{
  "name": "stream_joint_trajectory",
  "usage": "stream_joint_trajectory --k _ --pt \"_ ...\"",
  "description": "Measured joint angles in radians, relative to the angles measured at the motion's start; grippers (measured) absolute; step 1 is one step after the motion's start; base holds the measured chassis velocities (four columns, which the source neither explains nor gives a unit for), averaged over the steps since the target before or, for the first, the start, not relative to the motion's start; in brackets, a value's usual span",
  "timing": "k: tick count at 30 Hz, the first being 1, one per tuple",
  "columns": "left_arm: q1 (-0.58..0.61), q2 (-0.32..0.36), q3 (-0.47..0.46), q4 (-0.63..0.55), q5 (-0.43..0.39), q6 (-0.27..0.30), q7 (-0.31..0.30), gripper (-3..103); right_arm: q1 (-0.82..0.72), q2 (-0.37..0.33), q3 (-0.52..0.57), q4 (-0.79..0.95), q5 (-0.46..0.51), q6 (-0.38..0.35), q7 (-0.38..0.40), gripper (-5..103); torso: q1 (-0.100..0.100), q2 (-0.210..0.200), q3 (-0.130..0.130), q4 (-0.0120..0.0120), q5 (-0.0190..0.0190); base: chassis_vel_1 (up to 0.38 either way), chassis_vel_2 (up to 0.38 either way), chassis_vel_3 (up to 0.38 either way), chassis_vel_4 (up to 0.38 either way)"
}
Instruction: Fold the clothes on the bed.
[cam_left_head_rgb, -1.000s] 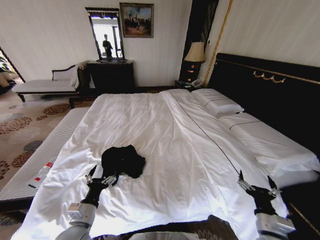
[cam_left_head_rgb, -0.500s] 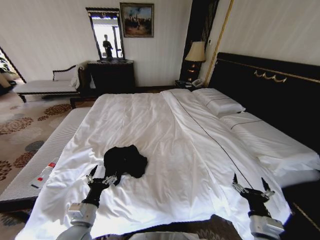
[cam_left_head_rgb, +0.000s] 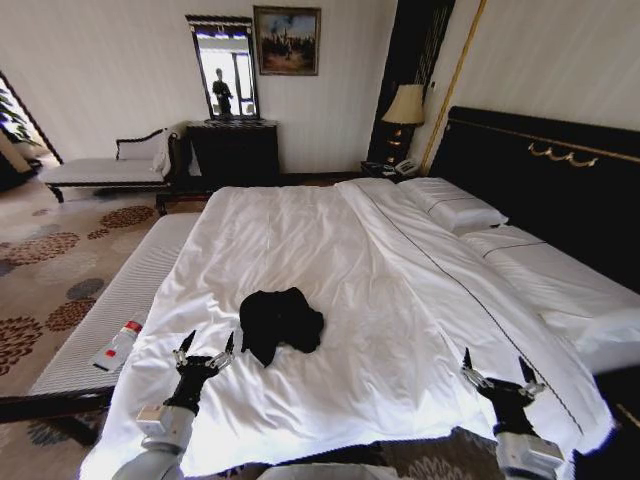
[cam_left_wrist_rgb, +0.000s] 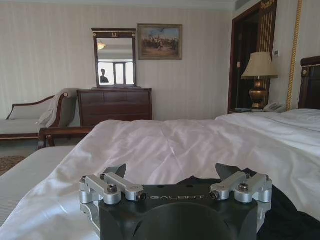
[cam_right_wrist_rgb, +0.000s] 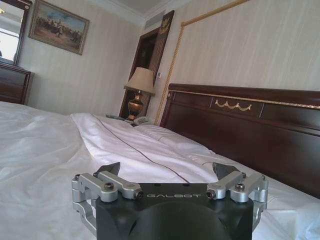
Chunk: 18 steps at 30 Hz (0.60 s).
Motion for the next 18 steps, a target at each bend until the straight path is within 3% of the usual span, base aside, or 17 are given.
stream_joint_trajectory --k 10,18 --pt "0.001 -0.004 0.003 0.006 0.0 -0.002 0.001 100 -0.005 0.016 -0.026 -0.02 -0.005 0.064 0.004 100 0.0 0.0 0.0 -0.0001 0.0003 0.019 0.018 -0.017 -0.02" --pt "0.001 -0.003 0.002 0.007 0.001 -0.002 0.001 100 -0.009 0.025 -0.031 -0.032 -0.045 0.052 0.009 100 0.0 0.0 0.0 0.0 -0.0002 0.0 0.0 0.0 0.0"
